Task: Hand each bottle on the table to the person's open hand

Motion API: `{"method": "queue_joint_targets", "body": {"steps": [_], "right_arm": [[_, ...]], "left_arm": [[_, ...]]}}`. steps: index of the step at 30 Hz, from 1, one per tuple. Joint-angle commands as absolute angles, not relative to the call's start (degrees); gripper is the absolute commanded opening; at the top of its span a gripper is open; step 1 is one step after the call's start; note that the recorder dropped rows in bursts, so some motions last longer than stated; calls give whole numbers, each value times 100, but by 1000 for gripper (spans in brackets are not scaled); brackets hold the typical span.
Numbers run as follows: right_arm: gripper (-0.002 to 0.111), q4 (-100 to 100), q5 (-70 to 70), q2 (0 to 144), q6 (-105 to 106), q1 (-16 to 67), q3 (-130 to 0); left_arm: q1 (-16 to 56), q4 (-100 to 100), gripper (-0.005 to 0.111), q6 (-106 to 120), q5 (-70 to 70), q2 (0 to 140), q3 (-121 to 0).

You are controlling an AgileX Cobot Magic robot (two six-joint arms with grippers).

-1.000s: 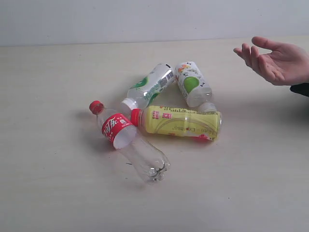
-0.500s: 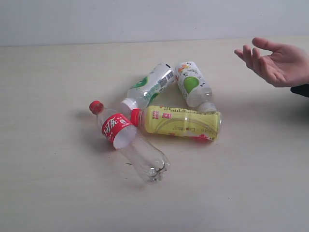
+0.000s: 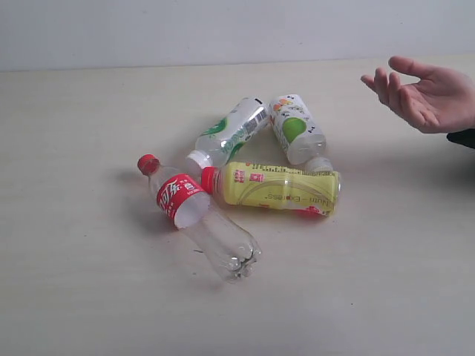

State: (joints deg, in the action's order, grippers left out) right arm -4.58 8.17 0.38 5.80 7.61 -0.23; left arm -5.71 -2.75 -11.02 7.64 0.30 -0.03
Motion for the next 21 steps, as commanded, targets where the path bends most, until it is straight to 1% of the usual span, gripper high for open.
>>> {"method": "queue_joint_targets", "body": {"steps": [1, 3, 9, 12, 15, 18, 21], "right_arm": [[1, -427, 759, 0, 593, 737, 0], [1, -387, 646, 0, 644, 737, 0], [1, -600, -683, 0, 97, 737, 0], [1, -1084, -1303, 0, -815, 737, 0], [1, -1142, -1384, 0, -960, 737, 0], [1, -1142, -851, 0, -909, 737, 0], [1, -1201, -1017, 0, -963, 737, 0]], "left_arm": [[-551, -295, 0, -1096, 756, 0, 0], [-551, -295, 0, -1096, 756, 0, 0], [-551, -295, 0, -1096, 756, 0, 0], [-551, -295, 0, -1096, 756, 0, 0], [-551, -295, 0, -1096, 756, 0, 0], [-551, -295, 0, -1096, 756, 0, 0], [-551, -295, 0, -1096, 756, 0, 0]]}}
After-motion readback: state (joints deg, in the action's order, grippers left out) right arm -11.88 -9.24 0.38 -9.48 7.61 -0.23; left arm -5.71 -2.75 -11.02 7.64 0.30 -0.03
